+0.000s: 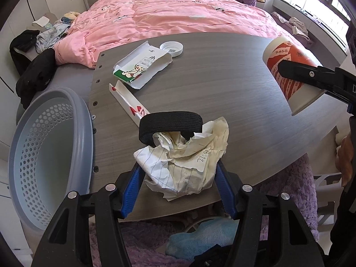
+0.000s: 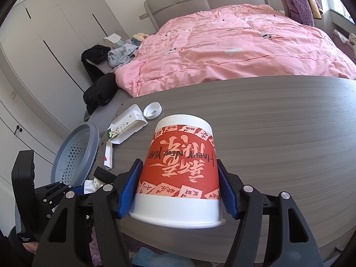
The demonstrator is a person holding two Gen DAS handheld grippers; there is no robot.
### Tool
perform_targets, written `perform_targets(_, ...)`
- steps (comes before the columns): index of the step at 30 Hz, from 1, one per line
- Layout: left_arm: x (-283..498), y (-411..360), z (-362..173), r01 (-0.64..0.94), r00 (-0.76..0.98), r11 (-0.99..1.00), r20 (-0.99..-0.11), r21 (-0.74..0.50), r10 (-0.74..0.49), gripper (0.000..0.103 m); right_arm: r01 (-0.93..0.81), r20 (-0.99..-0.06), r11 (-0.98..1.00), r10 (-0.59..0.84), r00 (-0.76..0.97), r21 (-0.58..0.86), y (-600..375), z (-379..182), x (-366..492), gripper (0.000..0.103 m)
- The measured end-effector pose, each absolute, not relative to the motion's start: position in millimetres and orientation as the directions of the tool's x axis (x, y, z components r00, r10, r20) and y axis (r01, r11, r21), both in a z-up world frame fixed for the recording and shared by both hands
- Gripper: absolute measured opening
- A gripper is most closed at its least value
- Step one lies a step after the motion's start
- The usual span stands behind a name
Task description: Collect trash
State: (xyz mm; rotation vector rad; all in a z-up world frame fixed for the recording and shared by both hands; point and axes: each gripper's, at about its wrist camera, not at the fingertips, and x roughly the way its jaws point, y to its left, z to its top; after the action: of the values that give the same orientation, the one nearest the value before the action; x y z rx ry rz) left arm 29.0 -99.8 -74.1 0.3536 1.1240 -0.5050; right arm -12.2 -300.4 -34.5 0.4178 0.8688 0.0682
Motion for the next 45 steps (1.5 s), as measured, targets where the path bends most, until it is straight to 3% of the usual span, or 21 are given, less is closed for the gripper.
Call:
perform_targets(10, 43, -97, -70, 0.502, 0.364, 0.865, -0.905, -0.007, -0.219, 0.06, 0.112, -0.722, 0.916, 0.225, 0.655, 0.386, -301, -34, -13, 0.063)
perform_targets(17, 44, -114, -59, 0.511, 0.355, 0.853, -0.879, -0.103, -0.318, 0.076, 0.129, -0.716, 0.912, 0.212, 0.665, 0.389, -307, -31, -19, 0.063)
perform_targets(20, 41, -116, -51, 0.525, 0.371, 0.847, -0.872, -0.088, -0.321, 0.08, 0.14, -0.712, 0.908, 0.206, 0.672, 0.395, -313, -31, -21, 0.063)
perform_targets(31, 52, -101, -41, 0.522, 0.451, 0.853, -0.859, 0.033, -0.243, 0.08, 0.143, -0.711, 0.9, 0.218, 0.669, 0.411, -316, -36, -20, 0.063)
perform_targets(38, 69, -116, -39, 0.658, 0.418, 0.75, -0.86, 0.065, -0.292, 0.079, 0.15, -0.71, 0.9, 0.213, 0.671, 0.41, -319, -36, -21, 0.063)
perform_targets(45, 81, -125, -54, 0.774, 0.281, 0.633, -0.886, -0.018, -0.368, 0.058, 0.167, -0.717, 0.899, 0.199, 0.668, 0.405, -323, -37, -20, 0.063)
